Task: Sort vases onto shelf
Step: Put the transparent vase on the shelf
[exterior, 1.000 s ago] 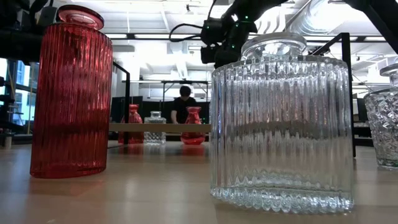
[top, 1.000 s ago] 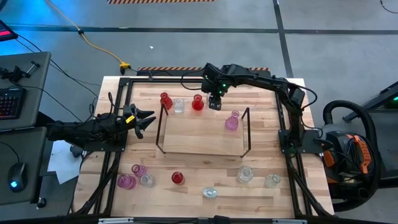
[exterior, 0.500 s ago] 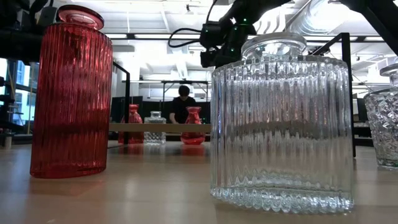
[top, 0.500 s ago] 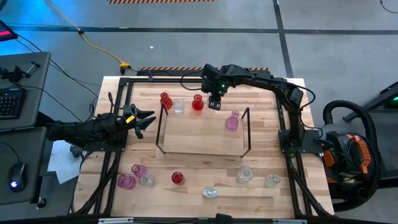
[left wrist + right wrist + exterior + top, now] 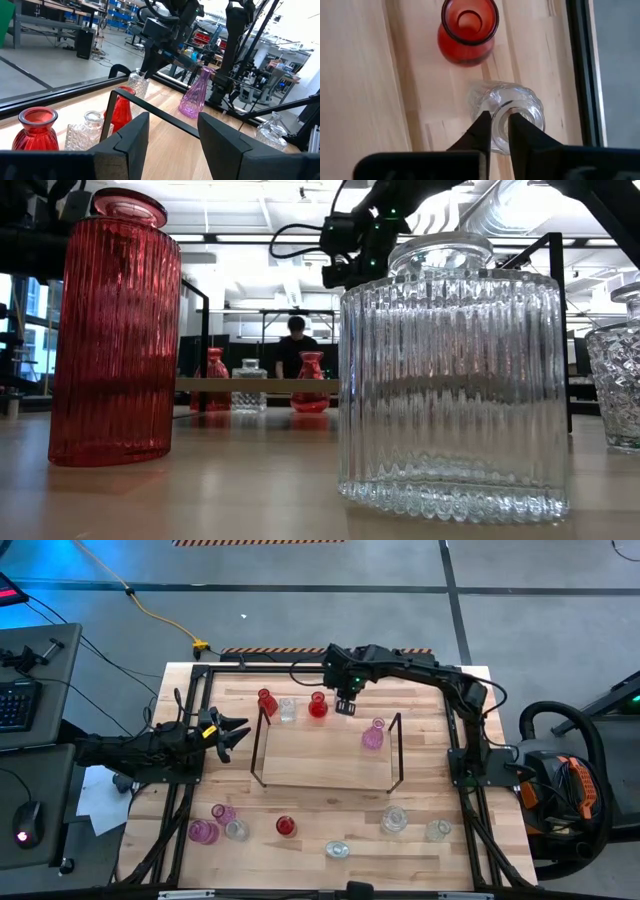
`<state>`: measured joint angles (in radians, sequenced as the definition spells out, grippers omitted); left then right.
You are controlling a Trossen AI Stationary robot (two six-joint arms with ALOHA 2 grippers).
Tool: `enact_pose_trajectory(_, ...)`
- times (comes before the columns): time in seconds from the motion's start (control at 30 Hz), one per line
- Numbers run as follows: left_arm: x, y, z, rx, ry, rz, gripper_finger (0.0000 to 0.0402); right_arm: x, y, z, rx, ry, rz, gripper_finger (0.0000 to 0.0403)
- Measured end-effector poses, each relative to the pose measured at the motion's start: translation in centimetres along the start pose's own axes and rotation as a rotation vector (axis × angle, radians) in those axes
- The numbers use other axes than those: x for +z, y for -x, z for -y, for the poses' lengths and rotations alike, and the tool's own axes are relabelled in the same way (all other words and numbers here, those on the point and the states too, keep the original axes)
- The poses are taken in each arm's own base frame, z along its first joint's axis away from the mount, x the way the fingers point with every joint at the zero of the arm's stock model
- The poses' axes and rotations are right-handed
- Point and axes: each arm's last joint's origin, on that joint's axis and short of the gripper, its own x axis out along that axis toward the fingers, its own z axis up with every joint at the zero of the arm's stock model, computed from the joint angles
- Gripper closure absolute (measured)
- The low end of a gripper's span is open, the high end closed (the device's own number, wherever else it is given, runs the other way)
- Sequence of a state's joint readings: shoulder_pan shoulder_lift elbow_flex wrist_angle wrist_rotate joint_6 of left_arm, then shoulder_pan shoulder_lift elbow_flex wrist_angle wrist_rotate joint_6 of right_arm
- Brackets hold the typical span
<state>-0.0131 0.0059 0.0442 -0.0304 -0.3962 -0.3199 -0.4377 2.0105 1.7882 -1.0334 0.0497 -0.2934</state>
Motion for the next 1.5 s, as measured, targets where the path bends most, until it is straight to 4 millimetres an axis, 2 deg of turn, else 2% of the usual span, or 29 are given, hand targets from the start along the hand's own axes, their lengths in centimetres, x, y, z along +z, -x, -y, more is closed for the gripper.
enact_pose_trajectory(0.1, 0.0, 0.0, 0.0, 0.000, 0.000, 0.000, 0.0243, 0.0, 0.0, -0.3, -0.017, 0.009, -0.010, 0.0377)
enact_pose_trajectory(0.23, 0.0, 0.0, 0.0, 0.000, 0.000, 0.000, 0.0243, -0.1, 0.2, -0.5, -0.020, 0.020, -0.025, 0.0394)
enact_pose_trajectory(0.4, 0.0, 0.0, 0.0, 0.000, 0.000, 0.000, 0.0243, -0.1, 1.0, -0.9, -0.026, 0.029, -0.067, 0.0394)
enact_pose_trajectory(0.87, 0.0, 0.0, 0.0, 0.000, 0.000, 0.000, 0.0243, 1.5, 6.0, -2.5, -0.041, 0.047, -0.023, 0.0396)
enact_pose_trajectory(1.03, 0.0, 0.0, 0.0, 0.000, 0.000, 0.000, 0.0243, 1.8, 7.5, -4.2, -0.023, 0.043, -0.013, 0.0396)
enact_pose_trajectory(1.3, 0.0, 0.0, 0.0, 0.000, 0.000, 0.000, 0.0243, 1.6, 8.1, -8.1, 0.022, 0.067, -0.075, 0.0396)
enact_pose_trajectory(1.5, 0.0, 0.0, 0.0, 0.000, 0.000, 0.000, 0.0243, 1.5, 8.5, -10.3, 0.036, 0.083, -0.090, 0.0396)
